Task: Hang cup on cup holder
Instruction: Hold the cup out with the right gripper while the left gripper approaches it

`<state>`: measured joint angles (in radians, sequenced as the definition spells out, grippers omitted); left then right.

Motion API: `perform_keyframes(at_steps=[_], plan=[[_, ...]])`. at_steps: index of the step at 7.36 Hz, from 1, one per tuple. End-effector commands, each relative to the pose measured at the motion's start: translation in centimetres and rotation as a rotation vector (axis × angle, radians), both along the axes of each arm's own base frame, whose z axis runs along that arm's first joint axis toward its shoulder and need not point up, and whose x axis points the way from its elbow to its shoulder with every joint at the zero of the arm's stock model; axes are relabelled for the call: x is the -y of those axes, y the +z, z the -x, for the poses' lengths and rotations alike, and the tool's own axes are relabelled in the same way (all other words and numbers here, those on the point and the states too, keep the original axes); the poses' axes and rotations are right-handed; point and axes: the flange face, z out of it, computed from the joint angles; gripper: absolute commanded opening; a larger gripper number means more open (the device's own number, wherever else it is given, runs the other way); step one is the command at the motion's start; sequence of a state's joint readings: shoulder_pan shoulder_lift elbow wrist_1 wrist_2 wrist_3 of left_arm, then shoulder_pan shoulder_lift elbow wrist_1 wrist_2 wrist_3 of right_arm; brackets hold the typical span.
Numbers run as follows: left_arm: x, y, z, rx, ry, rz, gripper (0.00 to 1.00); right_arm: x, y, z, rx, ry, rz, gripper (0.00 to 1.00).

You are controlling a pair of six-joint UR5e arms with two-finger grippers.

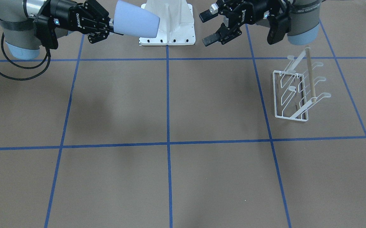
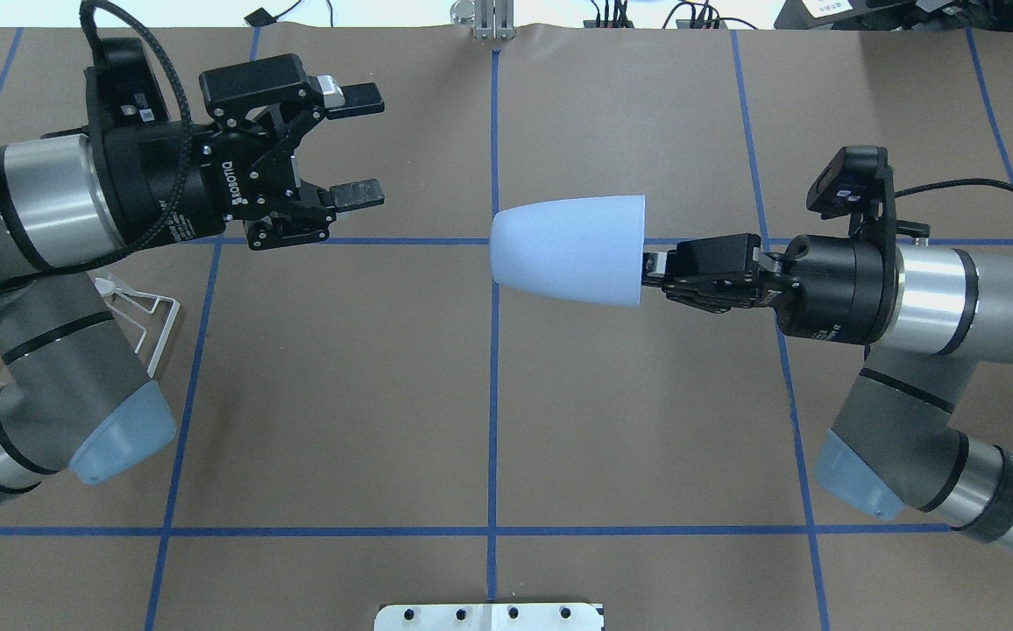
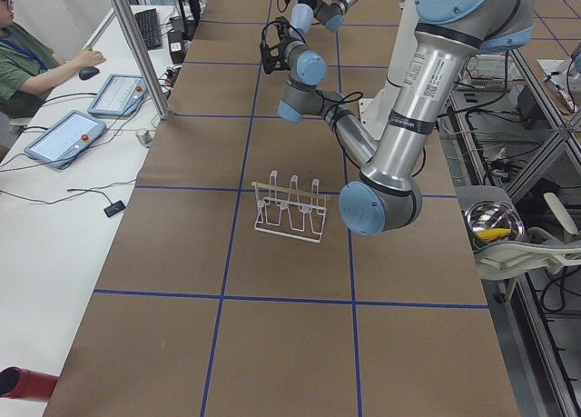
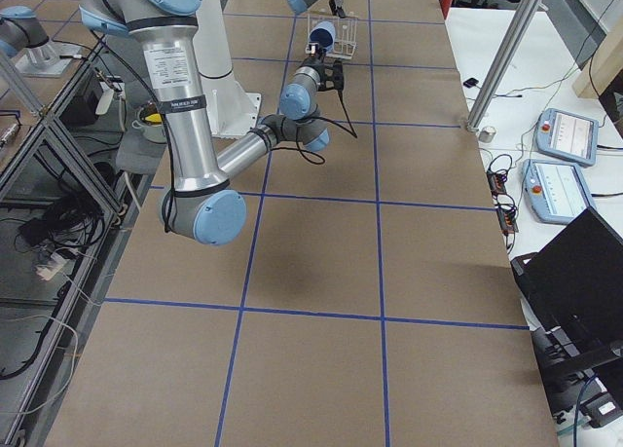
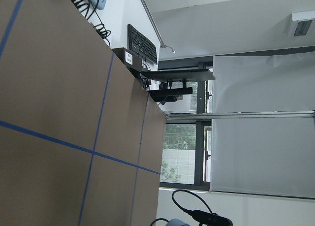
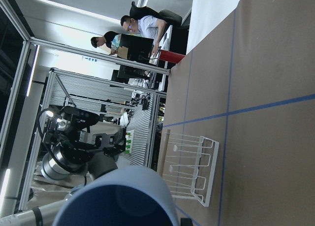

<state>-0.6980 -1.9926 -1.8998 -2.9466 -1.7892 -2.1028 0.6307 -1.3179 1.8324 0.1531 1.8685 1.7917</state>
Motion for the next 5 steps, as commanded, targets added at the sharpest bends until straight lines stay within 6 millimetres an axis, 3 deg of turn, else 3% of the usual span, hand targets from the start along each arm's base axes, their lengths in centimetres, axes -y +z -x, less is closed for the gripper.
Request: perform_keyframes(at_steps=[1,5], plan=[[-1.4,-0.6,-1.2,-0.018,0.034,0.004,0.98,-0.7,-0.8,0.5,0.057,0.009,0.0,0.0],[-4.0,-1.9,-3.2,-0.055,0.079,0.0,0.98,-1.0,-0.8,0.5,0.088,0.019,-0.005,0.0]])
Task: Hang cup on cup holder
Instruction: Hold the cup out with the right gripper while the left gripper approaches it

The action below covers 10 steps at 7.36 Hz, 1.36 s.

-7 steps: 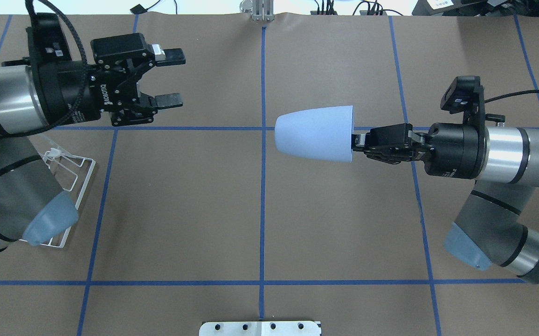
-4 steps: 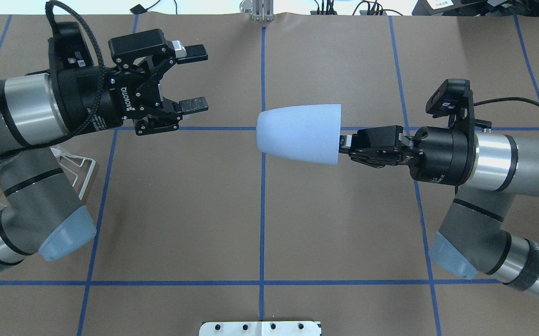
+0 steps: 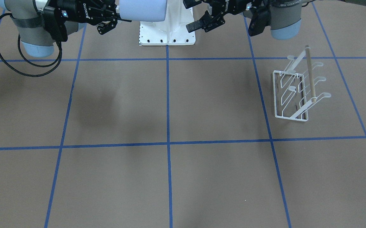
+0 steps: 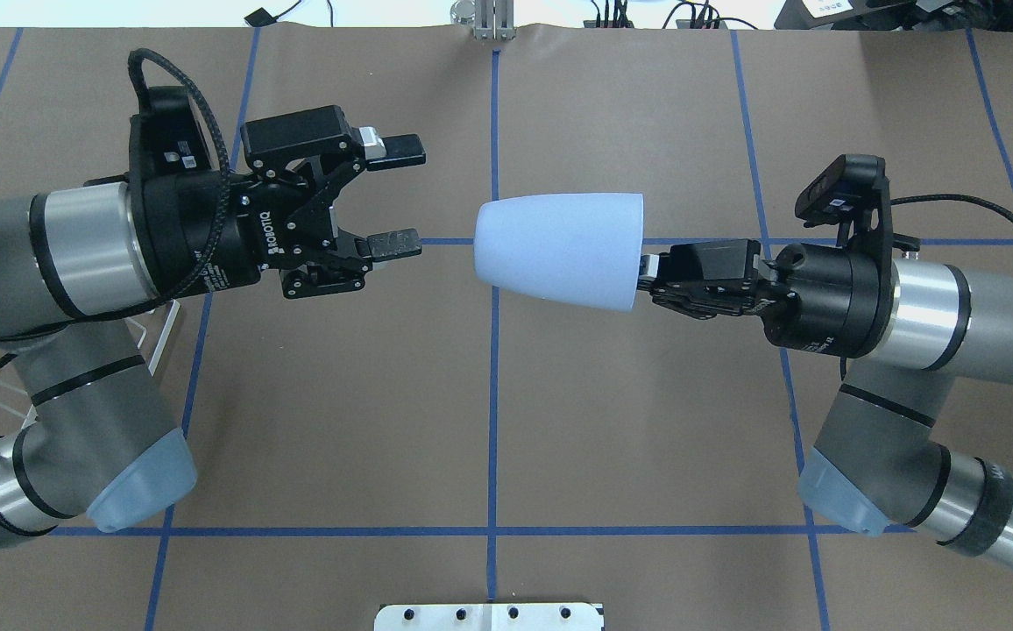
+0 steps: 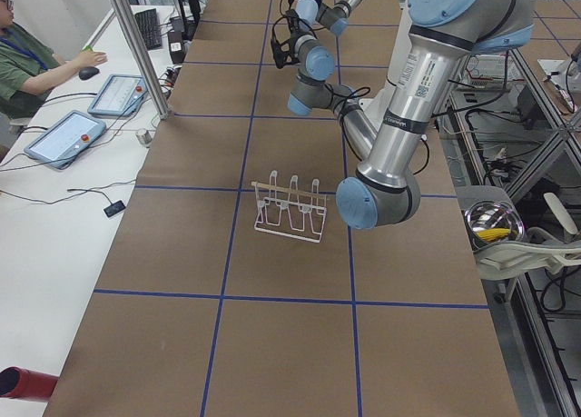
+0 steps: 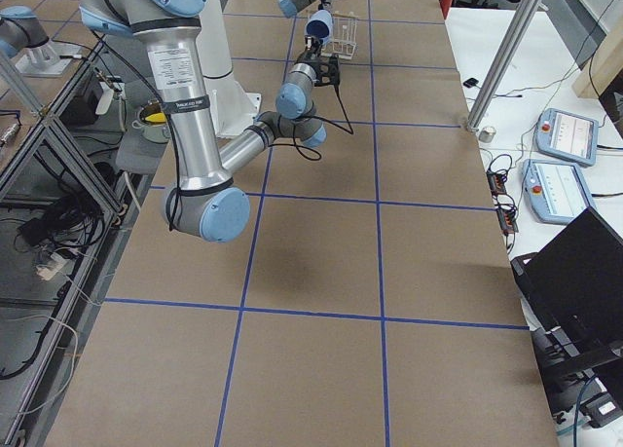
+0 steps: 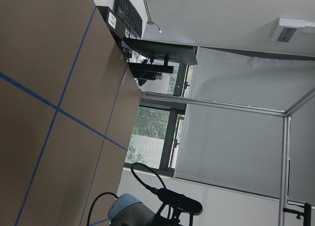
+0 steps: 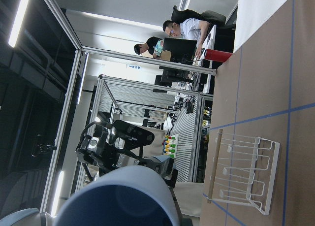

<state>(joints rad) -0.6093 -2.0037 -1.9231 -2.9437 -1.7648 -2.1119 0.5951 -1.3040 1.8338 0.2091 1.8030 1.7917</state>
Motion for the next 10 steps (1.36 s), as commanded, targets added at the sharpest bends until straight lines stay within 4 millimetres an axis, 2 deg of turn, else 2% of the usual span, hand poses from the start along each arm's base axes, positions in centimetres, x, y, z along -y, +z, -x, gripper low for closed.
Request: perform_keyframes(at_steps=[1,5,10], plan=[[-1.2,-1.0,-1.0,-0.029,0.014,0.001,0.98,0.0,-0.2,0.2,0.01,0.003,-0.001,0.0],[-1.9,-2.1,-1.4,-0.049,0.031,-0.009,0.98,-1.0,-1.6,2.0,0.051,-0.006,0.015,0.0],[-2.6,-2.2,-2.0,-0.05,0.05,-0.01,0.98,-1.1,-1.9,2.4,0.058,-0.007,0.017,0.0]])
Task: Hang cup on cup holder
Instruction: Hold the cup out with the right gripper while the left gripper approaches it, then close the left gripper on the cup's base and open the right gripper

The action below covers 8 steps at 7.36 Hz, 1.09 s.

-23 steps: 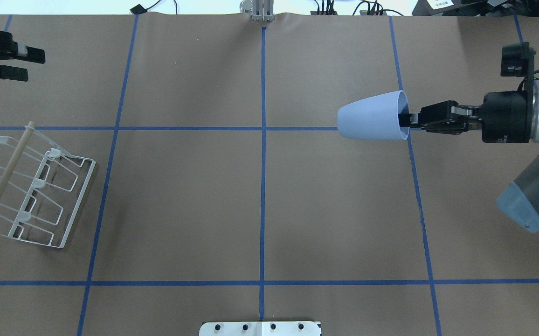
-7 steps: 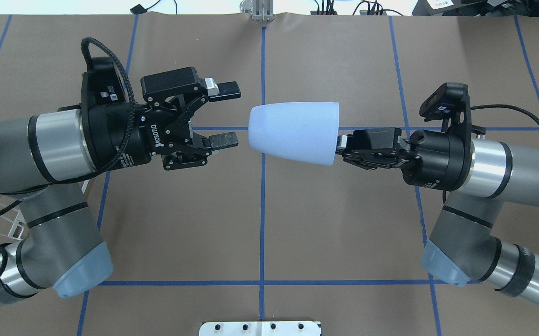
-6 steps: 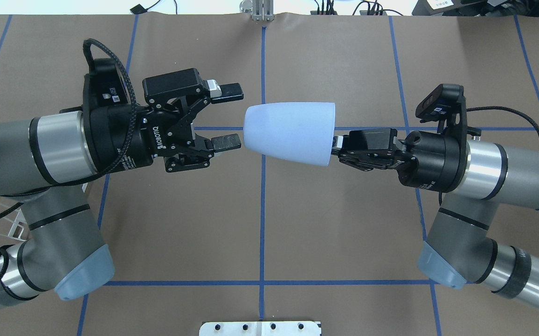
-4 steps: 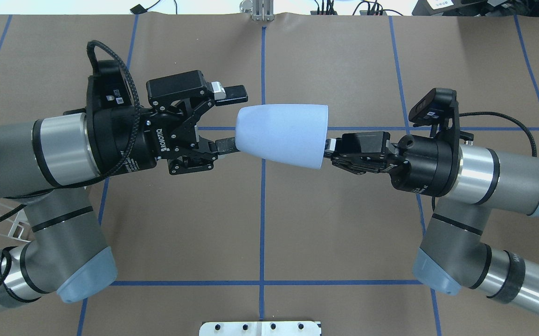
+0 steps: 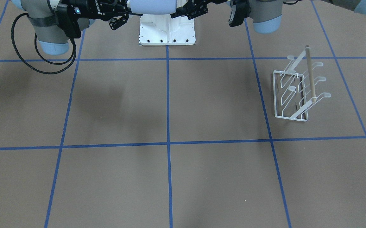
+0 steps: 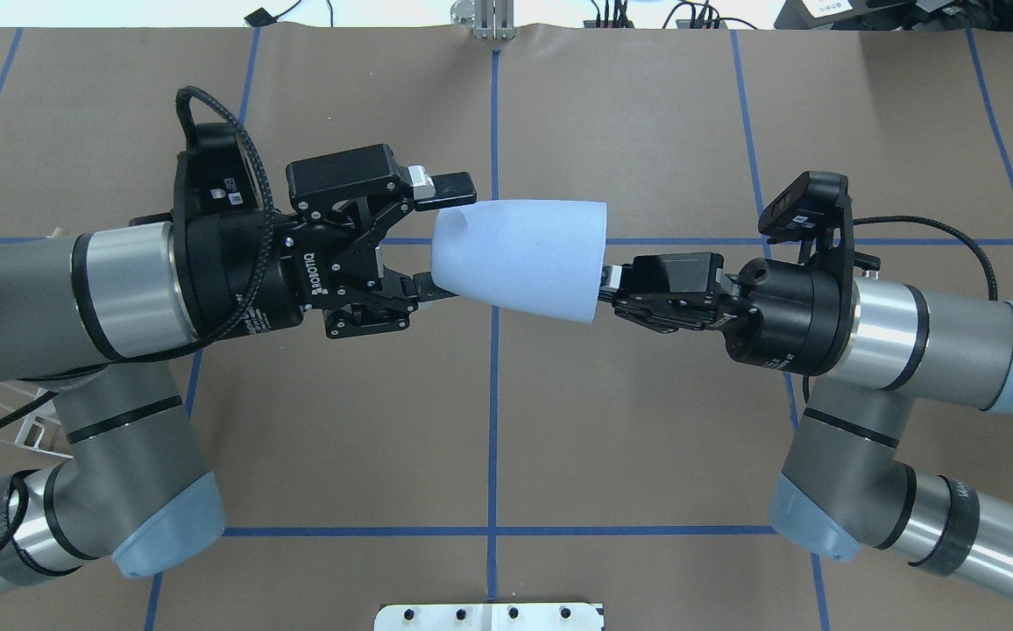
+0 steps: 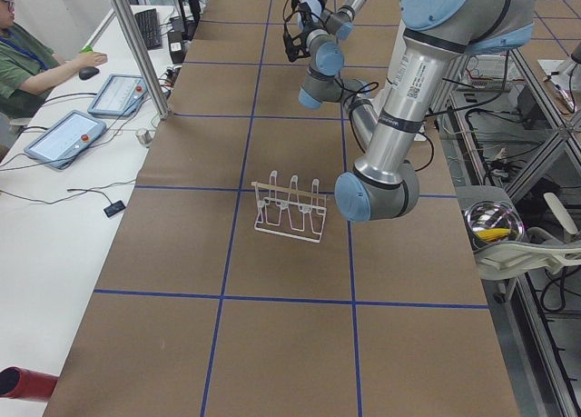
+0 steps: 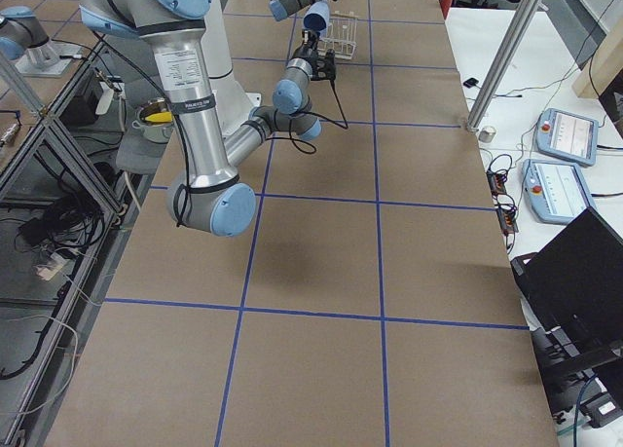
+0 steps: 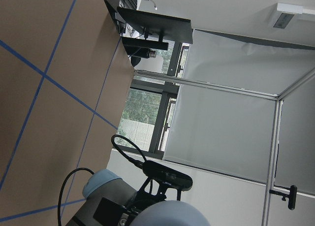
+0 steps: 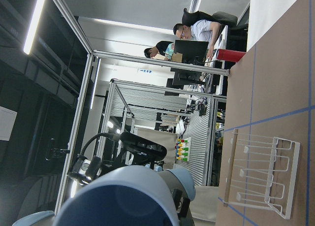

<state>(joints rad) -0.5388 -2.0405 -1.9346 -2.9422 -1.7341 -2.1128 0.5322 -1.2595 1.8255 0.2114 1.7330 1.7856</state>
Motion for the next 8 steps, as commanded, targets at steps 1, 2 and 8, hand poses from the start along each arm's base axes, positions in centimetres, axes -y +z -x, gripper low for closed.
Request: perform_keyframes(at_steps=[1,2,8], plan=[[-0.32,-0.02,-0.23,0.0,0.008,-0.001,0.98,0.0,-0.08,0.06,0.002,0.002,0.002,0.0],[-0.46,-0.15,-0.11,-0.005,0.009,-0.003,0.98,-0.02,-0.02,0.15,0.0,0.0,0.003,0.0],[-0.67,-0.42,0.41,-0.024,0.009,0.026,0.0,-0.47,-0.8,0.65,0.018,-0.015,-0.006,1.0]])
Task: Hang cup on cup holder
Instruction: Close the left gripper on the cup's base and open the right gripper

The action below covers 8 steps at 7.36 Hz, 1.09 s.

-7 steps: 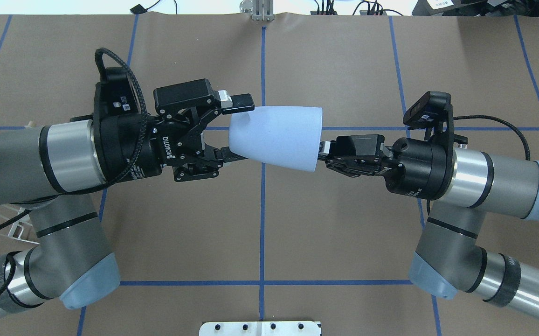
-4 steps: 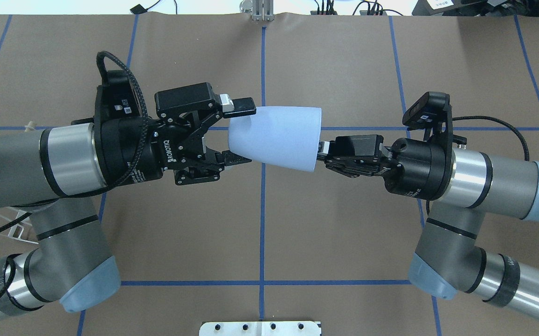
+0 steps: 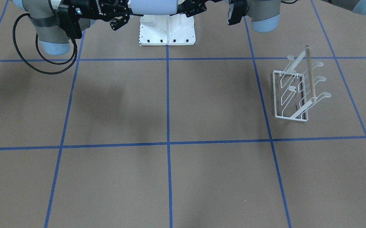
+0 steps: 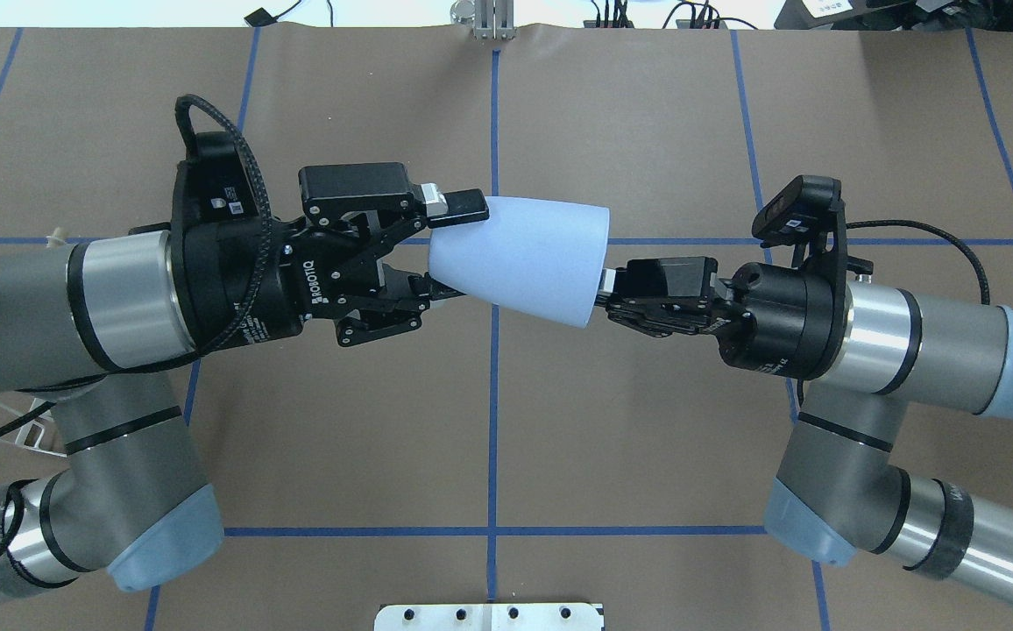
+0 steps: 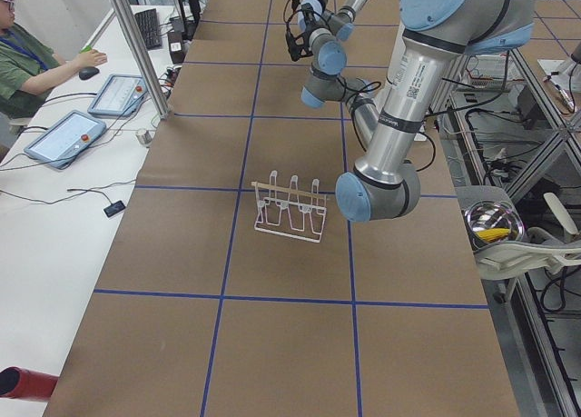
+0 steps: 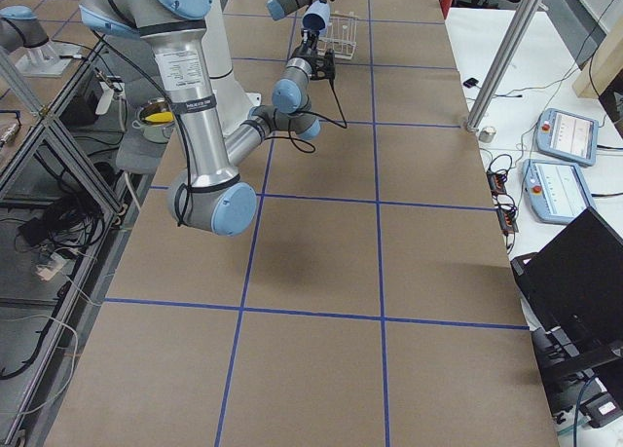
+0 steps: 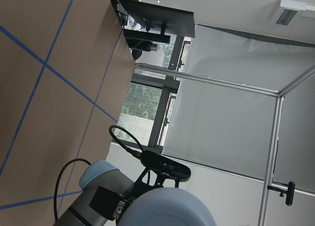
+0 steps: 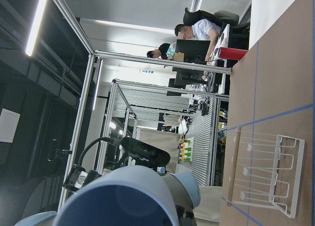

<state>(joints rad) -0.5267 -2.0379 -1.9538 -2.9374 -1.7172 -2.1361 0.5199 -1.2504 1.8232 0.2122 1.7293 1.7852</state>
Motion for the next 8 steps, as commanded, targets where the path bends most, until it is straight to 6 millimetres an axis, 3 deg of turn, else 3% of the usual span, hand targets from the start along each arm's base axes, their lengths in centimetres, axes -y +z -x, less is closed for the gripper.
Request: perform_keyframes(at_steps=[1,3,5,7,8], plan=[[-0.1,-0.1,0.3,-0.006,0.0,0.006,0.0,-0.3,-0.6,0.1,0.014,-0.009,-0.003,1.0],[-0.2,0.0,0.2,-0.001,0.006,0.007,0.0,-0.2,-0.6,-0.1,0.014,-0.006,-0.005,1.0],[-0.2,0.5,0.2,0.025,0.019,-0.011,0.0,0.7,1.0,-0.7,-0.019,0.021,0.012,1.0],[1.6,0.7,1.5,0.051,-0.017,-0.009,0.0,4.2,5.1,-2.9,-0.116,0.112,0.065,1.0],[3.5,0.8,2.2,0.124,-0.05,0.03,0.0,6.5,8.9,-3.9,-0.208,0.177,0.093,1.0]])
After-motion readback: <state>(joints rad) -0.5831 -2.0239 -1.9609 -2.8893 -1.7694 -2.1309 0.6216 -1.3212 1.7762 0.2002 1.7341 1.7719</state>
